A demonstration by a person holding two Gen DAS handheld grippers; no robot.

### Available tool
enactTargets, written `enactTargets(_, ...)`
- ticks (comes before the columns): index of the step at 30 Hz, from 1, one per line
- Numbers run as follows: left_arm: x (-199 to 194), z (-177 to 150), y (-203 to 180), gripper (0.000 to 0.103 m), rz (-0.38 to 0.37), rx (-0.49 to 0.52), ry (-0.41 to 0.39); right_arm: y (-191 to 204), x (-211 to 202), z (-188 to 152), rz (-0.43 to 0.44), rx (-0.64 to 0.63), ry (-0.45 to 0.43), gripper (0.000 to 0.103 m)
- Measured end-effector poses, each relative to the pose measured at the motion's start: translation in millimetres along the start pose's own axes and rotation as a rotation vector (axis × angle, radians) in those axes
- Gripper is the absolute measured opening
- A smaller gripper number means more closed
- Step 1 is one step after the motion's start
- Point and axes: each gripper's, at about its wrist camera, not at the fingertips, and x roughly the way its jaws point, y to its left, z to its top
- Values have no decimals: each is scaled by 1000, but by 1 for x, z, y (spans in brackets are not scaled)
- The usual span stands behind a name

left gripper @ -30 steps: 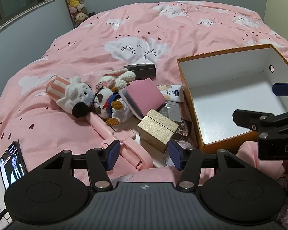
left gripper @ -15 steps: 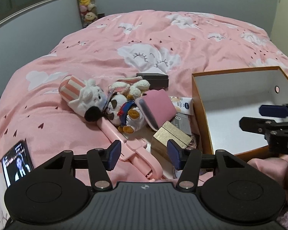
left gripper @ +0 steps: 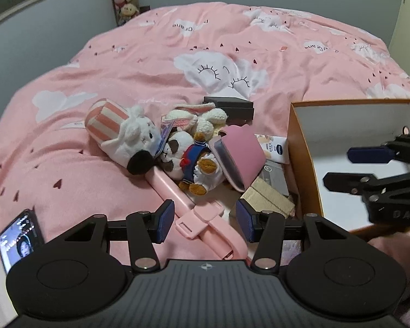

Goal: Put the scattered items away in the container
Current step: 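Close the left gripper on the pink card wallet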

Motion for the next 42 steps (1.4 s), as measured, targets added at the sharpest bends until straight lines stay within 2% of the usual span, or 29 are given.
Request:
enactTargets(7,16,22,7,59,-78,-28,15,2,25,16,31,-53,17,56)
enactTargets(16,60,56,0,59,-140,-43,40,-6,39,24,-2,-76,26,54)
enactTargets(20,77,62,-4,59,-124,-21,50,-10,42,25,1,-69,27,54)
enactTargets(24,93,61,-2,59,-130,-36,95,-13,47,25,6,-55,32,54)
enactTargets(28,95,60,-8,56,-132,-12,78,-17,52,25,13,-43,39,54)
enactTargets(32,92,61,-15,37,-157,16,69,-18,57,24,23,-41,54,54)
enactTargets(35,96,61,-19,34,-211,18,90,-18,60,22,30,-46,62,54)
enactTargets(39,112,57,-29,34,-191,26,123,-18,61,21,32,-50,66,53)
enactTargets(40,115,56,-29,30,-199,20,133,-17,61,21,31,-53,65,53)
enactTargets(41,116,56,-30,18,-202,15,130,-17,61,20,31,-59,65,53)
enactTargets(42,115,55,-31,13,-203,21,116,-17,60,20,31,-66,63,53)
